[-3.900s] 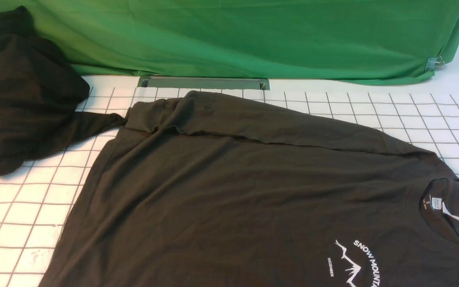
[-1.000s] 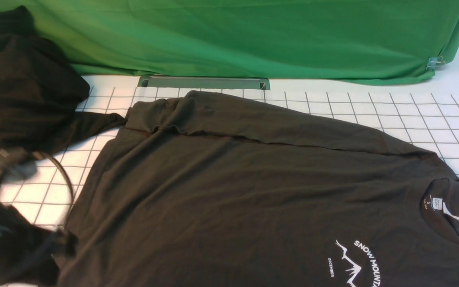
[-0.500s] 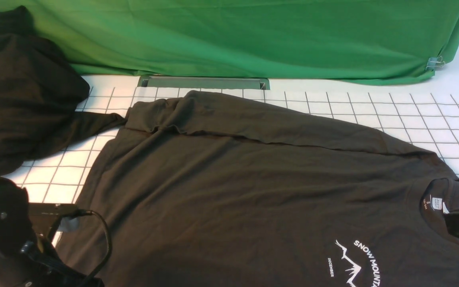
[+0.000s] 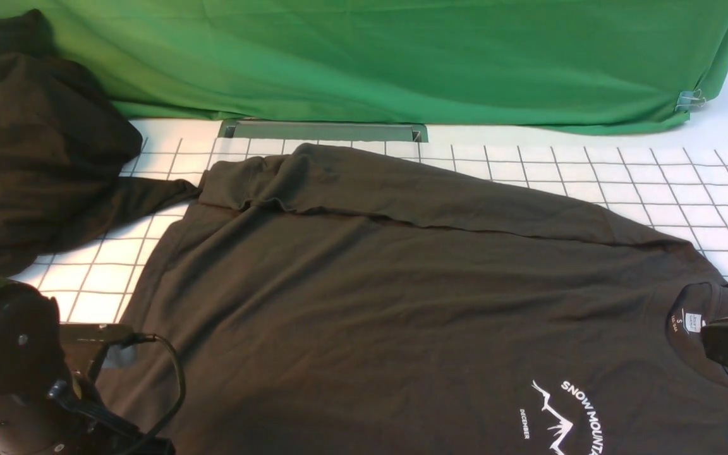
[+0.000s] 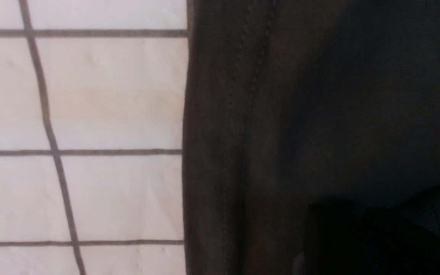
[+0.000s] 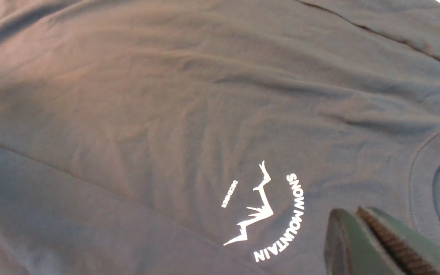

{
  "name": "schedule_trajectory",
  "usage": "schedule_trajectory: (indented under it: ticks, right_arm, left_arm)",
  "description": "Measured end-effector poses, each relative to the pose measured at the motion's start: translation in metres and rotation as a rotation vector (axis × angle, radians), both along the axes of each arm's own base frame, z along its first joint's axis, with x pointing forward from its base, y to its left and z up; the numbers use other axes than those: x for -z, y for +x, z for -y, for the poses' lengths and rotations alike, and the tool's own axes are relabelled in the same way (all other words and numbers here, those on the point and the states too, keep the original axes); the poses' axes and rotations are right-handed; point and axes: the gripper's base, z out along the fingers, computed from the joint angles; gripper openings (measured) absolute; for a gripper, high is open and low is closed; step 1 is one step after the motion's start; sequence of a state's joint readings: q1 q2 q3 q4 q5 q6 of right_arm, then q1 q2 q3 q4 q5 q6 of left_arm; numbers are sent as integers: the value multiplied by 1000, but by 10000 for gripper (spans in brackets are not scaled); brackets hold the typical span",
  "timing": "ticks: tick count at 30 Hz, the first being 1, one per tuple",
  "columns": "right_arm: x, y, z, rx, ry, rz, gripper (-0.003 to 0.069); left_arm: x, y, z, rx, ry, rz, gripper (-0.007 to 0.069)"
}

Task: Fold a long-sleeved shirt over a white checkered tablecloth.
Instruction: 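Grasp the left edge of the dark T-shirt lying flat on the table, then fold the left side of the black T-shirt inward over its body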

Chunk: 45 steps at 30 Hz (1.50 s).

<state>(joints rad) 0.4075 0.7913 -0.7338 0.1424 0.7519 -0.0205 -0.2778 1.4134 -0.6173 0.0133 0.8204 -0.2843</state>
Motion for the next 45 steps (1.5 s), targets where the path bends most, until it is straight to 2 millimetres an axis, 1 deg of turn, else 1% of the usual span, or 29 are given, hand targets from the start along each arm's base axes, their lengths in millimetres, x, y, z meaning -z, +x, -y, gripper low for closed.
schedule_trajectory:
  ticks: [3,4,10,13,15,16,17,18,19,20,22,23,24,26,28,29,30,32,33,35,36,37,38,40,41,42,43,44,45]
  right_arm:
    - [0,0,0,0,1,0,10]
    - [0,0,0,0,2,-1,10]
    - [0,0,0,0,8,-4,12]
    - [0,0,0,0,9,-4,14]
    - [0,0,-1,0,9,-4,14]
    - [0,0,-1,0,10,-4,15]
    - [0,0,-1,1,10,-4,17]
    - [0,0,-1,1,11,-2,18]
    - [0,0,-1,1,12,0,18]
    - [-1,0,-1,2,13,2,18]
    - [-1,1,-1,2,17,9,20]
    - [-1,1,-1,2,17,11,20]
    - [-2,1,-1,4,22,21,20]
    - [-3,2,-1,6,31,31,20]
    - [-4,2,-2,7,40,36,21]
    - [-4,2,-2,7,42,38,22]
    - [-4,2,-2,8,44,38,22]
    - [-4,2,-2,8,45,36,26]
    - [-3,2,-2,7,43,28,29]
    - [-1,-1,-2,-2,29,-11,31]
    - [0,-3,-2,-10,20,-38,32]
    - [0,-3,-2,-13,18,-44,33]
    - [2,-8,-2,-43,-9,-100,34]
    - [2,-14,-2,-83,-34,-159,36]
    - [2,-14,-2,-88,-37,-167,36]
    - [0,-20,-3,-135,-45,-208,37]
    - [0,-21,-4,-156,-50,-220,36]
    - [0,-22,-4,-162,-50,-221,36]
    - [-3,-24,-7,-208,-42,-233,38]
  left_arm:
    - [0,-1,0,13,3,-12,28]
    - [0,-1,0,20,3,-12,19]
    - [0,-3,-1,58,8,-31,7]
    - [-9,-1,-2,118,27,-26,7]
    - [-23,3,-2,135,44,-10,6]
    - [-26,3,-3,137,48,-9,6]
    - [-41,10,-2,143,47,37,6]
    - [-51,13,-1,148,43,67,6]
    - [-67,19,1,160,33,127,6]
    - [-75,21,1,162,28,156,6]
    - [-102,31,4,170,12,250,6]
    - [-104,32,4,169,11,258,6]
    - [-122,41,7,169,-1,319,6]
    - [-138,50,9,168,-10,370,6]
    - [-156,65,14,166,-20,424,6]
    - [-156,69,15,166,-20,426,6]
    - [-163,78,17,167,-23,444,6]
    - [-163,95,22,169,-19,442,6]
    - [-164,108,25,171,-15,449,6]
    - [-158,132,30,168,-10,437,6]
    - [-153,144,32,162,-9,427,6]
    - [-149,148,32,159,-8,415,6]
    - [-138,170,32,142,-7,388,6]
    - [-125,192,30,121,0,346,6]
    - [-124,194,30,118,1,343,6]
    - [-117,209,27,103,8,322,6]
    - [-111,215,26,96,11,303,6]
    - [-112,217,25,94,11,306,6]
    - [-106,229,22,82,15,293,6]
